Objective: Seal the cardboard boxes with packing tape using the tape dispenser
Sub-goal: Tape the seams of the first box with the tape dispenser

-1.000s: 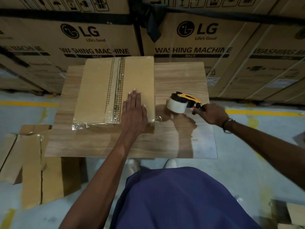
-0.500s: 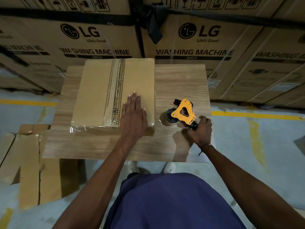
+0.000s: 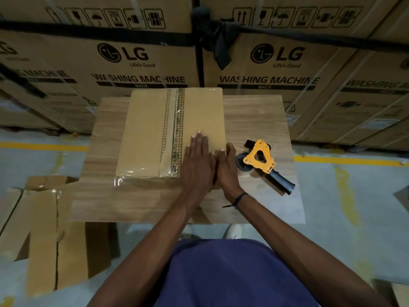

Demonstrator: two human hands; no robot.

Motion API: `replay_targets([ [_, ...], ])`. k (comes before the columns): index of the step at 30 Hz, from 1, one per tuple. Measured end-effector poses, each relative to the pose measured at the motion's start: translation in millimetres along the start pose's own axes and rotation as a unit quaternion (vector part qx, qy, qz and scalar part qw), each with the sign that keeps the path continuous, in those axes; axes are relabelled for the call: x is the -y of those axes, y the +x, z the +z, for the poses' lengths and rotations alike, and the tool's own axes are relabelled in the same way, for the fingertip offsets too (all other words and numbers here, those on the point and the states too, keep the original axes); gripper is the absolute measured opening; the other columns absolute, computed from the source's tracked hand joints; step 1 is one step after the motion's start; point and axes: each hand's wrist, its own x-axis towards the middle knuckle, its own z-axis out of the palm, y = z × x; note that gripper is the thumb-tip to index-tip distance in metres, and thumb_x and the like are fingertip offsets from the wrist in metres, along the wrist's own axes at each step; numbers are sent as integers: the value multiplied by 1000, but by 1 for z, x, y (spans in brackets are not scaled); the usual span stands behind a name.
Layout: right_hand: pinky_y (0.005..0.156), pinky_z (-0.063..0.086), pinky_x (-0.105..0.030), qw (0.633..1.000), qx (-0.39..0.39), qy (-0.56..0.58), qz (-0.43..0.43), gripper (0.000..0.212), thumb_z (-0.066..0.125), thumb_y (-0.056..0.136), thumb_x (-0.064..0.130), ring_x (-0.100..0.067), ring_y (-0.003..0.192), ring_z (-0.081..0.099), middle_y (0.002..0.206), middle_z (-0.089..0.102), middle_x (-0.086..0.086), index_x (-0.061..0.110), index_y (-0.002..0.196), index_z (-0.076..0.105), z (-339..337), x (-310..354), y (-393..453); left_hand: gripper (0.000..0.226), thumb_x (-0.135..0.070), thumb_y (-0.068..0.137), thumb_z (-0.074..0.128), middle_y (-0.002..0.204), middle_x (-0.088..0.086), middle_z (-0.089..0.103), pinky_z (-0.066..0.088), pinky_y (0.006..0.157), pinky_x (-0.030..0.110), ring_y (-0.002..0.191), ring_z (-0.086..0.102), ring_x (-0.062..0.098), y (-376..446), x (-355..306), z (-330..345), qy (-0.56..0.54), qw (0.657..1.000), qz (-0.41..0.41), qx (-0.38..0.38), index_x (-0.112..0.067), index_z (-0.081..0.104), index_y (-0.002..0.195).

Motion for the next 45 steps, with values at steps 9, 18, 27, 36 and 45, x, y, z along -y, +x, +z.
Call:
replay_targets([
  [9,119,36,-52,994,-80,75,-11,64,55,100,61,-18,136,53,146,58,-3,17,146,53,-3,-39,17,67,-46,109,23,172,10,8,12,129,41,159,2,23,-4,41,-10,-34,987,153,44,-7,16,163],
  [18,114,40,-47,863,-75,-338,-369,45,41,105,29,-15,149,41,153,54,-1,17,144,60,11,-19,-3,70,-46,109,23,171,12,10,8,129,39,159,3,22,1,70,-25,0,950,296,96,-5,10,163],
  [27,118,40,-43,843,-82,-372,-381,43,35,108,18,-18,149,41,150,58,-6,10,139,64,5,-26,-5,83,-64,105,29,172,10,7,14,129,38,159,3,21,14,158,-33,76,900,421,83,-8,8,164],
  [36,119,39,-41,864,-77,-333,-370,42,37,108,17,-19,149,42,148,59,-7,9,137,66,7,-26,-5,77,-63,105,28,170,5,19,27,125,45,158,13,19,5,264,-48,29,927,374,25,-12,22,162],
  [45,125,31,-43,982,-52,-100,-148,62,53,105,24,-12,151,34,165,36,5,22,162,31,7,-26,-3,58,-37,109,46,163,1,38,31,118,26,145,37,11,-13,219,-53,-522,830,-188,-53,-18,28,162],
])
